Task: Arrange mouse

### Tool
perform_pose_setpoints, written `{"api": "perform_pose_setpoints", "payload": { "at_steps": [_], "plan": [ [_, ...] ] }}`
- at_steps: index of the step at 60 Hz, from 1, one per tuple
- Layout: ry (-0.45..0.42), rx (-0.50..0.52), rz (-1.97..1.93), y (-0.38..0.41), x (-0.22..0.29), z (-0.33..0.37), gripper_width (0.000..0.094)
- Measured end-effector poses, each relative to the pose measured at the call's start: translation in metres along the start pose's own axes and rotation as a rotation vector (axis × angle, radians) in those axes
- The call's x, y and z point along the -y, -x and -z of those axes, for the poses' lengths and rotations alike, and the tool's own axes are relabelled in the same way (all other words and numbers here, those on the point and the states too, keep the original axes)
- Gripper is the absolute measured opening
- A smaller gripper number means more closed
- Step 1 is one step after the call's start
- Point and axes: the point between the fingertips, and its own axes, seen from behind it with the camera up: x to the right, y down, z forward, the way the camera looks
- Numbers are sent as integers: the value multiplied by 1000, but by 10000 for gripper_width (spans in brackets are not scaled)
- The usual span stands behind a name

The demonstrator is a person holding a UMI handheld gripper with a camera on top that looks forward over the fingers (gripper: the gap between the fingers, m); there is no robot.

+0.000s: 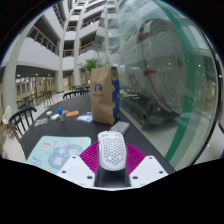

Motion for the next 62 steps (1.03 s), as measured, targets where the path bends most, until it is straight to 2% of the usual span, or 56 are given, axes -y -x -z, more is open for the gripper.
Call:
{"api": "perform_pose_setpoints", "payload": {
  "at_steps": [4, 5, 10, 11, 14, 25, 32, 35, 40, 44, 46, 49, 51, 62],
  "plan": [
    [-76, -22, 13, 18, 55, 42, 337],
    [-90, -28, 15, 30, 60, 21, 336],
    [-103, -32, 7, 70, 84, 56, 336],
    [-96, -30, 2, 87, 80, 33, 335],
    [-63, -16, 10, 116, 69, 42, 335],
    [81, 25, 57, 201, -20, 13, 337],
    [156, 0, 51, 199, -57, -6, 358],
    [157, -3, 58, 198, -60, -7, 386],
    [173, 4, 96, 199, -66, -9, 489],
    [217, 44, 116, 199, -69, -5, 558],
    [231, 72, 128, 199, -70, -2, 648],
    [241, 98, 137, 196, -69, 4, 872],
    [243, 115, 140, 193, -67, 11, 827],
    [217, 184, 167, 169, -53, 63, 853]
  ]
}}
